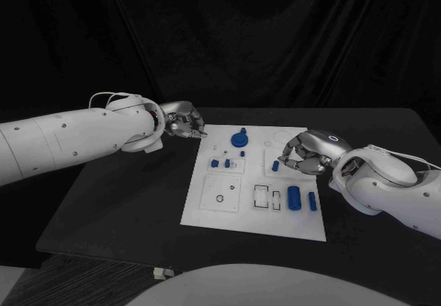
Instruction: Assemble the parts on the task board
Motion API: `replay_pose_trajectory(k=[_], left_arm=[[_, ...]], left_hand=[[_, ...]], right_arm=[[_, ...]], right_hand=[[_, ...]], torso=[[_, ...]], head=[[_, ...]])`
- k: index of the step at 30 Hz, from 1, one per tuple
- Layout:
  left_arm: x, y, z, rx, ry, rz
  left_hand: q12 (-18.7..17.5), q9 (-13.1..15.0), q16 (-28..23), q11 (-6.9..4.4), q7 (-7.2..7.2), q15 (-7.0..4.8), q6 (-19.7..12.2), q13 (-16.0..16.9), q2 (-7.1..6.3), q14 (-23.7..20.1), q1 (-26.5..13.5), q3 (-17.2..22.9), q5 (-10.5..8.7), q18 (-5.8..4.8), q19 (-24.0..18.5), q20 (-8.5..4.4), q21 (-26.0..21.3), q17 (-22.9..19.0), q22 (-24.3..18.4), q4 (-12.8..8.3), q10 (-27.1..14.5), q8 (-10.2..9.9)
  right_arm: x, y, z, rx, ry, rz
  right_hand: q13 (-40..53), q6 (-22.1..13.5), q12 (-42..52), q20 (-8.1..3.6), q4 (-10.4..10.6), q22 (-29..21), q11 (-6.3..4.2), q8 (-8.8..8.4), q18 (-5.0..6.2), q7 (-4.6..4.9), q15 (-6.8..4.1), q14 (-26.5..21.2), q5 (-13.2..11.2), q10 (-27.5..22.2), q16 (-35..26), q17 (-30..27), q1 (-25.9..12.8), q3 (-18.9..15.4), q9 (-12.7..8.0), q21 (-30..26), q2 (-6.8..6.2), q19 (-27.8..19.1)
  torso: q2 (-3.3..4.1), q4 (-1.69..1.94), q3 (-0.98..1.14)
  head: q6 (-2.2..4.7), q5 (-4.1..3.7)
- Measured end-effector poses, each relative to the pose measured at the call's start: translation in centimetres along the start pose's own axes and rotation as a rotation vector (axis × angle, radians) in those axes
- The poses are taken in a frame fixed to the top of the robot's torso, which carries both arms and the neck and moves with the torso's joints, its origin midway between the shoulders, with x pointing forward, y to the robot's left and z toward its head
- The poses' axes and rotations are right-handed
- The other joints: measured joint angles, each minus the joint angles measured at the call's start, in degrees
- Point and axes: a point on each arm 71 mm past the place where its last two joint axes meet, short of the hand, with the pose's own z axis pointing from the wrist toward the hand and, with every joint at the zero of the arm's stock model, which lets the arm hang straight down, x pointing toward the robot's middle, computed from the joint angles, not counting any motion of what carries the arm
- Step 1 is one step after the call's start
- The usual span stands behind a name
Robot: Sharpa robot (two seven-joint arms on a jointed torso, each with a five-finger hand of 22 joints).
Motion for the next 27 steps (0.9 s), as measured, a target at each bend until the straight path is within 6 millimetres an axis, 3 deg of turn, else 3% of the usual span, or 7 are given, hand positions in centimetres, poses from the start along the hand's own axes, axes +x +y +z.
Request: replay_pose_trajectory(k=[5,9,11,15,18,24,27], left_arm=[[2.2,0.9,-0.6,-0.007,-0.012,0.017],[4.1,1.0,-0.5,-0.010,0.003,0.022],[5.0,0.9,-0.4,-0.010,0.015,0.025],[6.3,0.7,-0.1,-0.012,0.040,0.029],[7.2,0.7,0.1,-0.021,0.065,0.031],[8.5,1.2,0.4,-0.054,0.106,0.036],[8.7,1.4,0.5,-0.069,0.116,0.039]], left_hand=[[0.00,-2.59,0.00,0.01,-0.34,0.01,1.27,0.00,-0.05,0.00,-0.11,-1.90,-2.90,0.01,0.49,0.50,0.43,0.00,0.00,1.90,0.00,0.00],[0.00,-4.17,0.00,0.00,-0.49,0.01,2.37,0.00,0.66,0.00,-4.81,-2.20,-6.00,0.00,0.49,0.50,0.43,0.00,0.00,2.18,0.00,0.02],[0.00,-4.47,0.00,-0.02,-0.86,0.00,4.72,0.00,1.27,0.00,-6.17,-5.52,-6.00,0.01,0.50,0.49,0.43,0.00,0.00,2.69,-0.01,0.97],[0.00,-4.73,0.00,-0.41,-1.80,-0.02,7.14,0.00,2.89,0.00,-9.88,-5.56,-7.34,0.01,0.49,0.47,0.43,0.00,0.00,2.68,-0.40,2.79],[-0.01,-5.28,0.00,-0.42,-1.72,-0.02,7.24,0.00,3.60,0.00,-10.76,-8.89,-8.67,0.01,0.48,0.46,0.42,0.00,0.00,2.71,-0.40,2.79],[-0.04,-6.32,0.00,-0.42,-1.70,-0.02,7.21,0.00,4.20,0.00,-14.07,-9.03,-8.67,0.01,-0.24,-0.22,0.28,0.00,0.00,2.84,-0.40,2.79],[-0.05,-7.16,0.00,-0.41,-1.41,-0.02,6.92,0.00,4.97,0.00,-14.85,-12.42,-8.65,0.01,-0.55,0.08,0.27,0.00,0.00,2.76,-0.40,2.78]], right_arm=[[0.0,0.1,0.1,-0.007,-0.004,0.000],[0.0,0.1,0.1,-0.007,-0.004,-0.001],[0.0,0.1,0.1,-0.008,-0.003,-0.001],[0.0,0.0,0.1,-0.008,-0.002,-0.001],[0.1,0.0,0.1,-0.007,-0.001,-0.001],[0.2,-0.1,0.1,-0.005,0.004,-0.001],[0.2,-0.1,0.1,-0.004,0.007,-0.001]], right_hand=[[0.00,-0.14,0.00,0.01,0.01,0.00,0.10,-0.33,0.00,0.13,0.00,0.00,-0.01,0.10,0.00,0.00,0.00,0.00,-0.02,0.00,0.00,0.00],[0.00,-0.23,0.00,0.30,0.01,0.00,0.10,-0.83,-0.01,0.22,0.01,0.00,-0.06,0.10,0.00,0.00,0.00,0.01,-0.03,0.00,0.00,0.29],[0.00,-0.23,0.00,0.30,0.01,0.00,0.10,-0.83,0.00,0.22,0.00,0.00,-0.06,0.10,0.00,0.00,0.00,0.01,-0.06,0.00,0.00,0.29],[0.00,-0.23,0.00,0.30,0.01,0.00,0.10,-0.84,0.00,0.22,0.01,0.00,-0.06,0.09,0.00,0.00,0.00,0.01,-0.08,0.00,0.01,0.29],[0.00,-0.23,0.00,0.30,0.01,0.00,0.10,-1.17,-0.01,0.22,0.01,-0.01,-0.06,0.10,0.00,0.00,0.00,0.01,-0.09,0.00,0.01,0.29],[0.00,-0.23,0.00,0.30,0.01,0.00,0.10,-1.34,-0.01,0.23,0.02,-0.01,-0.06,0.10,0.00,0.00,0.00,0.01,-0.14,0.00,0.01,0.29],[0.00,-0.24,0.00,0.30,0.01,0.00,0.11,-1.34,0.00,0.24,0.36,-0.41,-0.05,0.10,0.00,0.00,0.00,0.01,-0.17,0.00,0.01,0.29]], torso=[[-0.01,-0.01,0.00],[-0.02,0.01,-0.01],[-0.02,0.03,-0.05],[-0.03,0.08,-0.13],[-0.03,0.08,-0.13],[0.02,-0.01,-0.08],[0.05,-0.03,-0.04]], head=[[0.00,0.12],[0.00,-0.19],[0.00,-0.36],[-0.01,-0.53],[-0.01,-0.53],[-0.01,-0.43],[0.00,-0.29]])
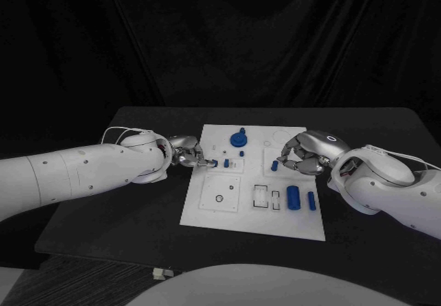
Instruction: Assemble the parts on the task board
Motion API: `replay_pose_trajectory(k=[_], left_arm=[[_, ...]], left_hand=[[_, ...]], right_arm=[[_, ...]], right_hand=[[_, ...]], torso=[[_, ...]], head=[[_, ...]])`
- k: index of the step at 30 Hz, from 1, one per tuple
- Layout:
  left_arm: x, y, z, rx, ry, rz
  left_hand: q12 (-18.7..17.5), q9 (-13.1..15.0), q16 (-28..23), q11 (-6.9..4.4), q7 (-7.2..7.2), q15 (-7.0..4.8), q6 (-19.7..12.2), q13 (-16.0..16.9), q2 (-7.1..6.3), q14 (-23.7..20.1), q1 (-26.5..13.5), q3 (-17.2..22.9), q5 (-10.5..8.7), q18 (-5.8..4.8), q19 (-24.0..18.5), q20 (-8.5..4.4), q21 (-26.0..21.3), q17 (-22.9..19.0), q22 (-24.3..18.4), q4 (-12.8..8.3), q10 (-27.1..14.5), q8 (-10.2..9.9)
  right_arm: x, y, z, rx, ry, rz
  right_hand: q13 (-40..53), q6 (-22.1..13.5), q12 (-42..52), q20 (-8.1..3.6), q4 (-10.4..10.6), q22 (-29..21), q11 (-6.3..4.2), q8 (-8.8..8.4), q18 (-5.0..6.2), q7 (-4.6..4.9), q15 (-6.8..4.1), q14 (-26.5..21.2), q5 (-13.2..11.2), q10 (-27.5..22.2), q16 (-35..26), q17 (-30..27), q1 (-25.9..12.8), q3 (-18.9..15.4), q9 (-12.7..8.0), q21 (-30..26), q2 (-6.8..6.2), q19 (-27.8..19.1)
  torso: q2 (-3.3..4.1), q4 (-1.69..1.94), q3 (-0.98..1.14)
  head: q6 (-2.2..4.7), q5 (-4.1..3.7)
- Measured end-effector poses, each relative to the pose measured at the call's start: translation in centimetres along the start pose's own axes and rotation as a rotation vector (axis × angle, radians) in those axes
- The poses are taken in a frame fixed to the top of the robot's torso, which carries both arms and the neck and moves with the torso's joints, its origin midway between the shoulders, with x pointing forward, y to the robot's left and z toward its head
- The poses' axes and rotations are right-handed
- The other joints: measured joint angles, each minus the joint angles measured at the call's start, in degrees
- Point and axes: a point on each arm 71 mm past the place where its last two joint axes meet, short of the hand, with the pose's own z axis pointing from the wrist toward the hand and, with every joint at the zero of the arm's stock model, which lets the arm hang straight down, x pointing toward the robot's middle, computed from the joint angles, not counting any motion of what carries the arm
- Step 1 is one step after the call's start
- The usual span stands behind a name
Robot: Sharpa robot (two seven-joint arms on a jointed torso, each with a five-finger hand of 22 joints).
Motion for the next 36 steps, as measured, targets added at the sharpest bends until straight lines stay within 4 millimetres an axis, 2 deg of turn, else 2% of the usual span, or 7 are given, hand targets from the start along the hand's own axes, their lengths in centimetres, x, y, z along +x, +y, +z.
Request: replay_pose_trajectory(k=[11,12,16,23,26,29,36], left_arm=[[0.4,0.1,0.6,-0.019,0.015,0.006],[0.4,0.0,0.6,-0.019,0.015,0.006],[0.4,-0.1,0.8,-0.017,0.015,0.008],[0.5,-0.3,1.0,-0.007,0.017,0.009],[0.5,-0.3,1.2,-0.006,0.020,0.003],[0.5,-0.2,1.2,-0.009,0.024,-0.008],[0.7,-0.1,1.4,-0.014,0.032,-0.030]], left_hand=[[0.00,-0.65,0.00,0.02,0.01,0.00,-0.01,0.00,0.30,0.00,-0.29,-0.01,1.04,0.00,-0.02,0.01,-0.67,0.00,0.00,0.00,0.01,-0.04],[0.00,-0.64,0.00,0.02,0.01,0.01,0.00,0.00,0.30,0.00,-0.29,-0.01,1.04,0.00,-0.02,0.01,-0.67,0.00,0.00,0.00,0.01,-0.04],[0.00,-0.63,0.00,0.35,0.01,0.01,0.00,0.00,0.30,0.00,-0.29,-0.01,2.14,0.00,-0.02,0.02,-0.67,0.00,0.00,0.00,0.36,-0.04],[0.00,-0.60,0.00,0.35,0.01,0.01,0.00,0.00,1.70,0.00,-0.70,-0.02,4.56,0.00,-0.29,0.30,-0.67,0.00,0.00,-0.01,0.35,0.02],[0.00,-0.50,0.00,0.35,0.01,0.01,0.00,0.00,2.15,0.00,-0.24,-1.83,6.35,0.00,-0.31,0.30,-0.92,0.00,0.00,-0.24,0.35,0.69],[0.00,-0.01,0.00,0.35,0.01,0.01,0.00,0.00,2.37,0.00,-0.02,-1.82,6.36,0.00,-0.31,0.30,-1.08,0.00,0.00,-0.23,0.35,1.36],[0.00,1.59,0.00,0.35,0.00,0.01,0.01,0.00,2.81,0.00,0.47,-1.82,8.92,0.00,-0.32,0.31,-1.08,0.00,0.00,-0.23,0.36,2.90]], right_arm=[[0.2,0.0,0.0,0.001,0.009,0.000],[0.2,0.0,0.0,0.001,0.010,0.000],[0.3,0.0,0.0,0.002,0.013,0.000],[0.5,-0.1,-0.1,0.003,0.021,0.001],[0.5,-0.1,-0.1,0.004,0.024,0.002],[0.6,-0.1,-0.1,0.005,0.028,0.002],[0.7,-0.1,-0.1,0.006,0.036,0.001]], right_hand=[[0.00,-0.10,0.00,0.00,0.00,0.00,0.26,-0.49,0.00,0.09,-0.01,-0.01,0.01,0.25,0.00,0.00,0.01,0.00,-0.29,0.00,0.01,0.00],[0.00,-0.10,0.00,0.00,0.00,0.00,0.26,-0.49,0.00,0.09,-0.01,-0.01,0.01,0.25,0.00,0.00,0.56,0.00,-0.44,0.00,0.56,0.00],[0.00,-0.19,0.00,0.00,0.00,0.00,0.26,-0.49,0.00,0.18,-0.01,-0.01,0.01,0.25,0.00,0.00,0.59,0.00,-0.45,0.00,0.59,0.00],[0.00,-0.19,0.00,0.00,0.00,0.00,0.26,-0.49,0.00,0.18,-0.01,-0.01,0.01,0.25,0.00,0.00,0.59,0.00,-0.45,0.00,0.59,0.00],[0.00,-0.19,0.00,0.00,0.00,0.00,0.26,-0.49,0.00,0.18,-0.01,-0.01,0.01,0.26,0.00,0.00,0.59,0.00,-0.45,0.00,0.59,0.00],[0.00,-0.19,0.00,0.00,0.00,0.00,0.26,-0.49,0.00,0.18,-0.01,-0.01,0.01,0.26,0.00,0.00,0.59,0.00,-0.46,0.00,0.59,0.00],[0.00,-0.19,0.00,0.00,0.00,0.00,0.26,-0.50,0.00,0.18,-0.01,-0.01,0.02,0.26,0.00,0.00,0.59,0.00,-0.47,0.00,0.59,0.00]], torso=[[-0.01,-0.03,0.04],[-0.01,-0.02,0.04],[-0.02,0.00,0.04],[-0.02,0.00,0.04],[-0.02,0.00,0.04],[-0.02,0.00,0.04],[-0.02,0.00,0.04]], head=[[0.02,-0.15],[0.02,-0.15],[0.02,-0.27],[0.02,-0.26],[0.02,-0.30],[0.02,-0.40],[0.02,-0.43]])
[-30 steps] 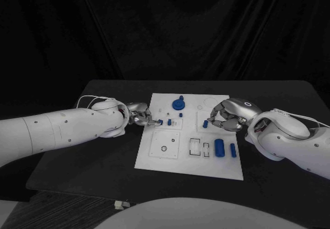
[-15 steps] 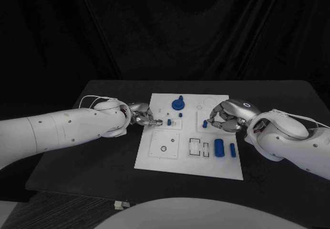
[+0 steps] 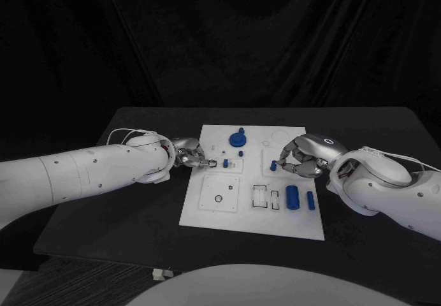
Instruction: Assemble the parts on the task board
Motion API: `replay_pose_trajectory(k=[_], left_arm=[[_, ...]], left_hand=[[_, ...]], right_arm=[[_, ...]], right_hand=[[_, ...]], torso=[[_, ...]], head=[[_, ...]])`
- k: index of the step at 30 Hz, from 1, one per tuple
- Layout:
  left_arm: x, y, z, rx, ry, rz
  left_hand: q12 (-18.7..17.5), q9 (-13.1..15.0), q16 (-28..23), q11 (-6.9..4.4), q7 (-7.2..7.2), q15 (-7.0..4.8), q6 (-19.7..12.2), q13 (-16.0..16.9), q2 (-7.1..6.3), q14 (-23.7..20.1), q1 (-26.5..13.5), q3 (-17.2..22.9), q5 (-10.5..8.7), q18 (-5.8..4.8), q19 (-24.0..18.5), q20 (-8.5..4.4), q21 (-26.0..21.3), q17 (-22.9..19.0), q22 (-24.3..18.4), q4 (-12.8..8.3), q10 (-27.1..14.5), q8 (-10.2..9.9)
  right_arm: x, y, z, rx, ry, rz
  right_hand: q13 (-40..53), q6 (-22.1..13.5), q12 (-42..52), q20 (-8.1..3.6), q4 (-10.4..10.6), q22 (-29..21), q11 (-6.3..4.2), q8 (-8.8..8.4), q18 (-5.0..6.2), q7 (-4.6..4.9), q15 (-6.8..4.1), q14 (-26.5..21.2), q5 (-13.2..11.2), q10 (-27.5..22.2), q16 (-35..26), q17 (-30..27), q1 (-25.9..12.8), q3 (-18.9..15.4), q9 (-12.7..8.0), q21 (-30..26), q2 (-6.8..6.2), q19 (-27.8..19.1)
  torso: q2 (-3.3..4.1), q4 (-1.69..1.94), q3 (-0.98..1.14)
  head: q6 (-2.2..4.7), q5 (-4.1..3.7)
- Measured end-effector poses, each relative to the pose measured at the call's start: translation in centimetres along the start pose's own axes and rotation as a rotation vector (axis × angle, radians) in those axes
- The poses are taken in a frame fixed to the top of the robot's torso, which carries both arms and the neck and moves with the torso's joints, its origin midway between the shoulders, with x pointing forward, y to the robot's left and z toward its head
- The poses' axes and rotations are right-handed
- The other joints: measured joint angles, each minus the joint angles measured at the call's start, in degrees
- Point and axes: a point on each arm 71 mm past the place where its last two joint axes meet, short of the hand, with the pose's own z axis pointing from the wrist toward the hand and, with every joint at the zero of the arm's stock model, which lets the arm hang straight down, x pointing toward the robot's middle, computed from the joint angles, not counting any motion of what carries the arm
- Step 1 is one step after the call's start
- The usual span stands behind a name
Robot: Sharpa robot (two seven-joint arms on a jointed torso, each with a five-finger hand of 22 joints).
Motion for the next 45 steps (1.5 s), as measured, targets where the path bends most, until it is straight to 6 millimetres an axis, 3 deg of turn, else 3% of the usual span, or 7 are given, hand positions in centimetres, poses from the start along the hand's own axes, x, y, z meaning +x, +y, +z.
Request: replay_pose_trajectory(k=[13,19,21,26,33,42,45], left_arm=[[0.01,-0.19,0.34,0.008,0.012,-0.018],[0.00,-0.11,0.35,0.017,0.020,-0.023],[-0.01,-0.05,0.33,0.020,0.022,-0.025],[-0.02,0.09,0.27,0.033,0.031,-0.030],[-0.01,0.20,0.30,0.059,0.054,-0.053],[0.00,0.38,0.30,0.087,0.078,-0.075],[0.00,0.44,0.26,0.095,0.086,-0.080]], left_hand=[[-0.08,0.40,0.00,-0.07,-0.01,0.00,0.00,0.00,-0.31,0.00,7.82,0.00,8.95,0.01,-1.06,-0.14,-0.73,0.00,0.00,-0.02,-0.07,0.60],[-2.28,0.35,0.00,-0.05,0.01,0.01,-0.04,0.00,-0.45,0.00,9.38,0.01,10.74,0.04,-2.11,0.26,-2.91,0.00,0.00,-0.01,-0.07,0.56],[-2.31,0.30,0.00,-0.05,0.11,0.01,-0.13,0.00,-0.49,0.00,9.97,0.01,11.33,4.83,-2.22,0.25,-3.53,0.00,0.00,-0.01,-0.07,0.54],[-2.94,-0.25,0.00,0.24,0.34,0.02,-0.98,0.37,-0.31,0.00,11.34,0.02,12.09,4.84,-3.30,0.23,-4.00,0.00,0.00,0.00,-0.41,0.54],[-5.79,-0.25,-0.03,1.11,1.53,1.05,-2.17,0.75,-0.67,-0.38,13.84,1.08,18.72,4.84,-6.42,1.11,-6.67,0.00,0.00,1.02,-4.07,0.54],[-5.82,-0.31,-0.03,1.49,2.46,1.44,-3.49,0.71,-2.21,0.00,15.40,7.87,18.55,4.84,-6.96,1.64,-7.34,0.00,0.00,1.03,-4.94,0.50],[-6.66,-0.50,-0.03,1.56,2.69,1.44,-3.72,0.71,-2.92,0.00,16.10,10.80,17.02,4.85,-7.92,1.39,-7.33,0.00,0.00,0.77,-5.02,0.10]], right_arm=[[0.22,-0.04,0.03,0.002,0.015,-0.001],[0.40,-0.09,0.00,0.005,0.023,-0.001],[0.45,-0.12,-0.01,0.005,0.025,-0.001],[0.53,-0.14,0.00,0.007,0.030,-0.001],[0.62,-0.15,0.03,0.007,0.037,-0.002],[0.69,-0.19,0.04,0.009,0.044,-0.003],[0.70,-0.20,0.04,0.009,0.047,-0.004]], right_hand=[[0.00,0.00,0.00,0.00,0.00,0.00,0.00,-0.17,0.00,0.00,0.00,0.00,0.07,0.00,0.00,0.00,0.00,0.00,0.00,0.00,0.00,0.00],[0.00,0.00,0.00,0.00,0.00,0.00,0.00,-0.22,0.00,0.00,0.00,0.00,0.07,0.00,0.00,0.00,0.00,0.00,0.00,0.00,0.00,0.00],[0.00,0.00,0.00,0.00,0.00,0.00,0.00,-0.28,0.00,0.00,0.00,0.00,0.07,0.00,0.00,0.00,0.00,0.00,0.00,0.00,0.00,0.00],[0.00,0.00,0.00,0.00,0.00,0.00,0.00,-0.28,0.00,0.00,0.00,0.00,0.07,0.00,0.00,0.00,0.00,0.00,0.00,0.00,0.00,0.00],[0.00,0.00,0.00,0.00,0.00,0.00,0.00,-0.28,0.00,0.00,0.00,0.00,0.08,0.00,0.00,0.00,0.00,0.00,0.00,0.00,0.00,0.00],[0.00,0.00,0.00,0.00,0.00,0.00,0.00,-0.32,0.00,0.00,0.00,0.00,0.08,0.00,0.00,0.00,0.00,0.00,0.00,0.00,0.00,0.00],[0.00,0.00,0.00,0.00,0.00,0.00,0.00,-0.32,0.00,0.00,0.00,0.00,0.08,0.00,0.00,0.00,0.00,0.00,0.00,0.00,0.00,0.00]], torso=[[0.01,0.00,0.01],[0.00,0.00,0.01],[0.00,0.00,0.01],[0.01,0.00,0.01],[0.01,-0.01,0.01],[-0.01,-0.01,0.01],[-0.01,-0.01,0.01]], head=[[0.00,0.03],[0.00,-0.02],[0.00,0.02],[0.00,0.05],[0.00,0.11],[0.00,0.14],[0.00,0.04]])
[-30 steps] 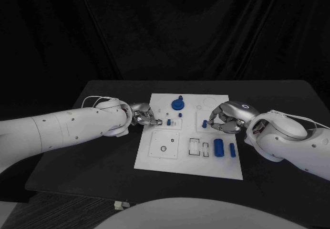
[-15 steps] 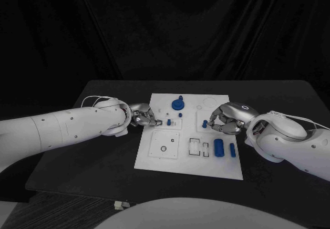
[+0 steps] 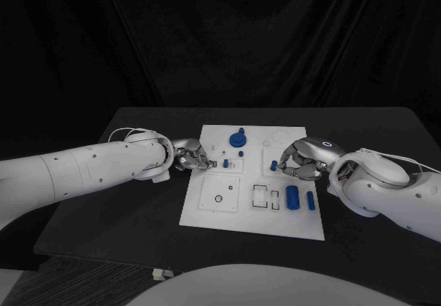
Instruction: Assemble the parts on the task board
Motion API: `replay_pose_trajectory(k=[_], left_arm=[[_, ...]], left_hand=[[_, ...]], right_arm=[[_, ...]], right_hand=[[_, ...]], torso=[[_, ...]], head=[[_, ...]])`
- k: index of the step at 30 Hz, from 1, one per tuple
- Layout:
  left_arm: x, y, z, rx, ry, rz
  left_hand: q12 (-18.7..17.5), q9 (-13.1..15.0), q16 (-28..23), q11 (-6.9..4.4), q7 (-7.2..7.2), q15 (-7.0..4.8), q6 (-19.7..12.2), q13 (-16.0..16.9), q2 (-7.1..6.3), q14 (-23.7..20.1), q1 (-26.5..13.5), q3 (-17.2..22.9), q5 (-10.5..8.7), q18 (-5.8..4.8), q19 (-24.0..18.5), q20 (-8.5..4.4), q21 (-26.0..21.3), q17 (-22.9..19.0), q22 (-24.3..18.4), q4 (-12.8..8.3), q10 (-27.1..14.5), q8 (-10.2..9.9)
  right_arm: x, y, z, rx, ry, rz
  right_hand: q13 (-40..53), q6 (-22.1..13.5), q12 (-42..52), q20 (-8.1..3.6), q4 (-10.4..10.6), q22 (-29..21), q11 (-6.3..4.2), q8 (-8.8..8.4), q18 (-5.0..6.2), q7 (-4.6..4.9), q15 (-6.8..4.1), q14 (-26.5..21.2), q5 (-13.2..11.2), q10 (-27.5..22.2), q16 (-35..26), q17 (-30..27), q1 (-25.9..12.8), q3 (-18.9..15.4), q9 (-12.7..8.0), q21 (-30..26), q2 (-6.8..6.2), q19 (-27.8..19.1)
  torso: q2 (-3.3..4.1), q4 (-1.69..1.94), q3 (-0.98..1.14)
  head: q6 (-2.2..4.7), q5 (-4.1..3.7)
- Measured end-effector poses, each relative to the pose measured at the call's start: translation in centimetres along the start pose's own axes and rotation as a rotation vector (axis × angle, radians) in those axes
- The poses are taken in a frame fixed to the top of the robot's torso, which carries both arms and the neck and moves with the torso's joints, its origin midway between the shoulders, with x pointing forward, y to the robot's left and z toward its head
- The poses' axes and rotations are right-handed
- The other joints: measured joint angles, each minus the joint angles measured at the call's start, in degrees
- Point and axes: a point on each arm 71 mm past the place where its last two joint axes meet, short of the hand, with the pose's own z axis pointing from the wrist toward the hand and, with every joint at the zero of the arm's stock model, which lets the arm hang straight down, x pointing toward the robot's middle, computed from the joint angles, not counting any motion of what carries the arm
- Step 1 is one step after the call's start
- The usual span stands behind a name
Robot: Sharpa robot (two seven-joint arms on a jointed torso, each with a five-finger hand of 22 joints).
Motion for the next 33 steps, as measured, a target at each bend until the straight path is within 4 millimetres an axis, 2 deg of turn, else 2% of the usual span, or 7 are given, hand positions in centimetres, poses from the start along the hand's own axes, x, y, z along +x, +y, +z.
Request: replay_pose_trajectory(k=[1,4,9,13,16,32,33], left_arm=[[0.00,0.03,-0.02,0.003,0.003,-0.002],[0.01,0.00,-0.03,0.014,0.009,-0.006],[0.02,-0.05,-0.04,0.028,0.016,-0.011],[0.01,-0.03,-0.05,0.035,0.018,-0.013],[0.01,-0.01,-0.07,0.039,0.018,-0.014],[-0.01,0.13,-0.26,0.052,-0.002,-0.017],[0.05,0.21,-0.28,0.050,-0.002,-0.017]], left_hand=[[0.00,-0.10,0.00,0.00,0.09,0.00,-0.09,-0.02,0.00,0.00,0.00,0.31,-0.07,0.00,-0.24,0.23,0.00,0.00,0.00,-0.31,0.00,-0.01],[0.00,-0.49,0.00,0.25,0.62,0.01,0.06,-0.02,-0.48,0.00,0.45,5.99,-4.83,0.00,-0.24,0.26,0.02,0.00,0.00,-1.36,-0.21,-0.02],[0.01,-0.53,0.01,0.26,1.02,0.01,1.30,-0.01,-2.56,0.00,-1.20,12.69,-7.38,0.00,-0.22,0.26,0.60,0.00,0.00,-4.91,-0.11,-1.00],[0.01,-3.02,0.01,0.49,1.32,0.01,2.23,-0.02,-3.80,0.00,-2.42,14.81,-7.50,0.00,-0.20,0.25,1.26,0.00,0.00,-7.09,0.12,-1.25],[0.02,-3.84,0.01,0.54,1.33,0.01,2.23,-0.02,-4.24,0.00,-1.98,14.81,-7.50,0.00,-0.19,0.24,2.11,0.00,0.00,-7.12,0.18,-1.25],[0.02,-12.14,0.01,0.43,0.46,0.00,4.29,-0.02,-4.51,0.00,-1.87,11.80,-8.00,-0.01,1.19,0.04,3.27,0.00,0.00,-10.19,0.69,-1.51],[0.02,-11.97,0.02,0.43,-0.12,0.00,4.93,-0.01,-6.31,0.00,-0.18,18.36,-8.06,-0.01,1.19,0.04,3.51,0.00,0.00,-17.32,0.69,-1.40]], right_arm=[[0.01,-0.01,0.00,0.000,0.001,0.000],[0.02,-0.04,-0.02,0.001,0.003,0.000],[0.03,-0.07,-0.03,0.002,0.006,-0.001],[0.04,-0.08,-0.04,0.003,0.008,-0.001],[0.06,-0.09,-0.04,0.004,0.009,-0.001],[0.09,-0.13,-0.08,0.008,0.014,-0.002],[0.09,-0.13,-0.08,0.008,0.014,-0.002]], right_hand=[[0.00,0.00,0.00,0.00,0.00,0.00,0.00,0.00,0.00,0.00,0.00,0.00,0.00,0.00,0.00,0.00,0.00,0.00,0.00,0.00,0.00,0.00],[0.00,0.00,0.00,0.00,0.00,0.00,0.00,0.00,0.00,0.00,0.00,0.00,0.00,0.00,0.00,0.00,0.00,0.00,0.00,0.00,0.00,0.00],[0.00,0.00,0.00,0.00,0.00,0.00,0.00,0.00,0.00,0.00,0.00,0.00,0.00,0.00,0.00,0.00,0.00,0.00,0.00,0.00,0.00,0.00],[0.00,0.00,0.00,0.00,0.00,0.00,0.00,0.00,0.00,0.00,0.00,0.00,0.00,0.00,0.00,0.00,0.00,0.00,0.00,0.00,0.00,0.00],[0.00,0.00,0.00,0.00,0.00,0.00,0.00,0.00,0.00,0.00,0.00,0.00,0.00,0.00,0.00,0.00,0.00,0.00,0.00,0.00,0.00,0.00],[0.00,0.00,0.00,0.00,0.00,0.00,0.00,0.00,0.00,0.00,0.00,0.00,0.00,0.00,0.00,0.00,0.00,0.00,-0.02,0.00,0.00,0.00],[0.00,0.00,0.00,0.00,0.00,0.00,0.00,0.00,0.00,0.00,0.00,0.00,0.00,0.00,0.00,0.00,0.00,0.00,-0.02,0.00,0.00,0.00]], torso=[[0.00,0.00,-0.01],[0.01,0.00,-0.01],[0.01,0.01,-0.01],[0.01,0.01,-0.01],[0.02,0.01,-0.01],[0.02,0.01,-0.01],[0.02,0.01,-0.01]], head=[[0.00,-0.01],[0.00,-0.04],[0.00,-0.04],[0.00,-0.01],[0.00,0.01],[0.00,-0.18],[0.00,-0.18]])
